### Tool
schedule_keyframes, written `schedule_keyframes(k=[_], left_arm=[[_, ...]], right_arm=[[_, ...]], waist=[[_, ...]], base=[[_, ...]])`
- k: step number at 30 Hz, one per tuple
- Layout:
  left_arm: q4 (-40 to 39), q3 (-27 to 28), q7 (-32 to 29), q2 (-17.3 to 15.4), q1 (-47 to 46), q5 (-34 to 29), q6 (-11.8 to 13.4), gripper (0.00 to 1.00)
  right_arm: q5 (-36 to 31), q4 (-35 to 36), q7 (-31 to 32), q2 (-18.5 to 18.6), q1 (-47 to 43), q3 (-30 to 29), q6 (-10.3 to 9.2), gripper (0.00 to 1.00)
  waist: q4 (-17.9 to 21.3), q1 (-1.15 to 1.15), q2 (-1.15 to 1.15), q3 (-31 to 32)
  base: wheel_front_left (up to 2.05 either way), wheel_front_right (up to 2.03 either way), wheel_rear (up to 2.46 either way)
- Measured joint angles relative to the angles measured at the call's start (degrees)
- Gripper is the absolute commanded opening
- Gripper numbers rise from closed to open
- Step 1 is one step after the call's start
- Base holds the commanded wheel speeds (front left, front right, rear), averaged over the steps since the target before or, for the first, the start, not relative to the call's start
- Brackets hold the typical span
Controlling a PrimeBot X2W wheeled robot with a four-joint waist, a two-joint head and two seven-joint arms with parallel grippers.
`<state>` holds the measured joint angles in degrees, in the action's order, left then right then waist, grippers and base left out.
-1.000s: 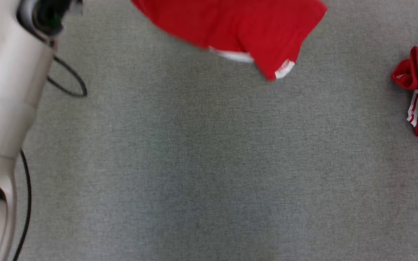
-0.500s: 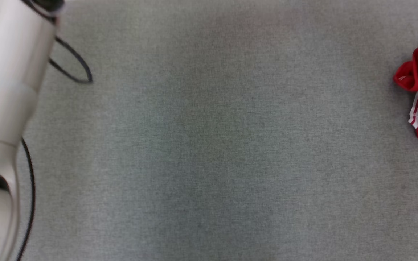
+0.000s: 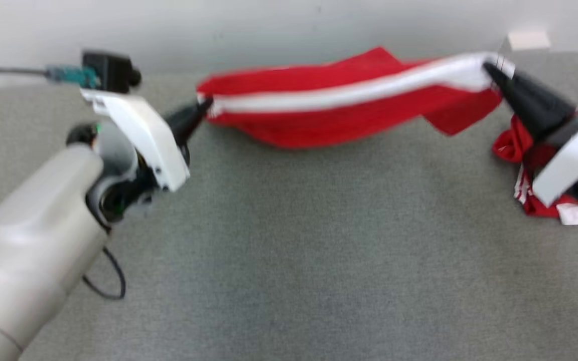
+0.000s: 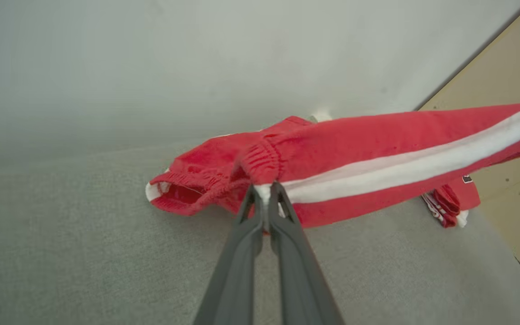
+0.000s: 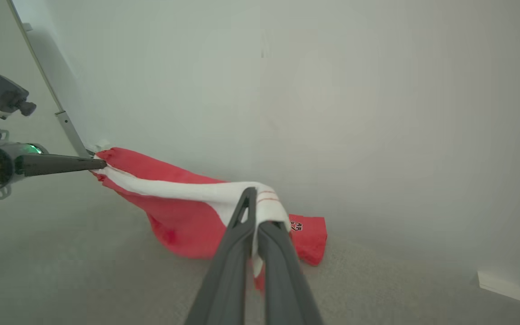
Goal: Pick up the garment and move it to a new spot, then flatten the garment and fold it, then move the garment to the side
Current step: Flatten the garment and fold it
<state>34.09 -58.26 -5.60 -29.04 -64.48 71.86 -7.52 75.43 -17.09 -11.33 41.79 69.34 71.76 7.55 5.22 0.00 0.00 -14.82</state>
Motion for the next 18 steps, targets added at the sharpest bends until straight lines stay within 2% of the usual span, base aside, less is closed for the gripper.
schedule_keyframes(k=[11,16,18], left_arm=[[-14.8,-10.3,-10.7,-7.7,14.8,6.5,0.0,0.00],[-22.7,-12.1,-15.7,-12.4,19.7,10.0,0.2,0.00],[-26.2,-12.3,-17.2,-14.1,21.3,12.2,1.1,0.00]], right_arm=[[3.0,16.0,13.4,11.4,-16.7,1.6,0.00,0.00],[3.6,22.0,18.5,16.6,-23.3,1.8,0.00,0.00],[4.4,24.6,19.1,18.4,-25.1,1.7,0.00,0.00]], waist=[[0.3,-0.01,0.00,11.0],[0.6,-0.02,0.00,14.0],[0.7,-0.02,0.00,14.6]], base=[[0.00,0.00,0.00],[0.00,0.00,0.00],[0.00,0.00,0.00]])
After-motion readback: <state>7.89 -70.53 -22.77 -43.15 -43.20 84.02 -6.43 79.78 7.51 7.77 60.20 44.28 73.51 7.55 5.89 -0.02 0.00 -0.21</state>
